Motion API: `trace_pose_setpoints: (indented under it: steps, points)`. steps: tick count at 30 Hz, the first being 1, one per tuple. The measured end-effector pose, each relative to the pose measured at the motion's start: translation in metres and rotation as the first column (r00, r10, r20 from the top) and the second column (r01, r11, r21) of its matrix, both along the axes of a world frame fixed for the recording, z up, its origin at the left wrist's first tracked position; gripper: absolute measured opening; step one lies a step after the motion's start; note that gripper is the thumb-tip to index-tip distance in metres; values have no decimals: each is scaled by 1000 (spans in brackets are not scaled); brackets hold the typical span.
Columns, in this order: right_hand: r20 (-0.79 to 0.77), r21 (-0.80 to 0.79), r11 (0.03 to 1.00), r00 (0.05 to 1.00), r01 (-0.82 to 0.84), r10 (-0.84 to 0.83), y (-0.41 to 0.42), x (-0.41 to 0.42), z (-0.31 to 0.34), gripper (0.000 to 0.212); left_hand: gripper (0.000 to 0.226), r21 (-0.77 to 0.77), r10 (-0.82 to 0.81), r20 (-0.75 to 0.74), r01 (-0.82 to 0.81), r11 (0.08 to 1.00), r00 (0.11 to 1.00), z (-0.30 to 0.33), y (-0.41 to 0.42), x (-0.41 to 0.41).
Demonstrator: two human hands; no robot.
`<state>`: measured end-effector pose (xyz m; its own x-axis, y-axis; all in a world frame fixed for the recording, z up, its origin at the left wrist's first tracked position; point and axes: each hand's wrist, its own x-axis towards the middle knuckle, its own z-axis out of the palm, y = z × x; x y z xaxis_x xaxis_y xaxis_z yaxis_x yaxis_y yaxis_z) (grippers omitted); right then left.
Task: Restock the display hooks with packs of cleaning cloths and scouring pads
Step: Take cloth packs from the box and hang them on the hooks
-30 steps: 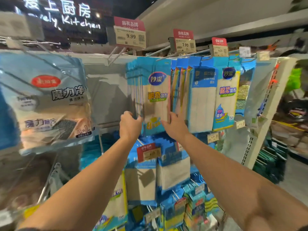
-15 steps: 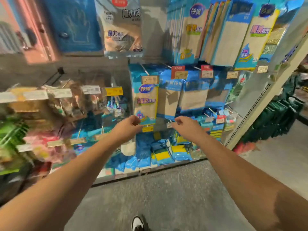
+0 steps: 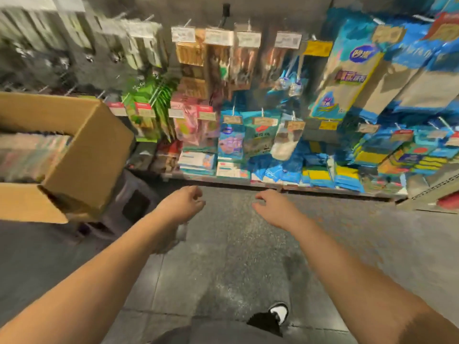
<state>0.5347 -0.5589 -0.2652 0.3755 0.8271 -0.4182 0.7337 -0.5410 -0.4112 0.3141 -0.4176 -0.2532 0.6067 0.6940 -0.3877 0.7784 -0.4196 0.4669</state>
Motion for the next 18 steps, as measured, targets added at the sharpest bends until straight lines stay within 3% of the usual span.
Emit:
trace_pose_setpoints:
  steps: [9,18]
  points:
    - [-128,-113,974,974,-199,184,103,-278,-28,52,25,-18,170,-84,-172,985,982,-9,72,-285]
    - [-145,-41,945,937,-326,317,245,-415,-18,50,21,-22,419,26,-419,908,907,2,193,-412]
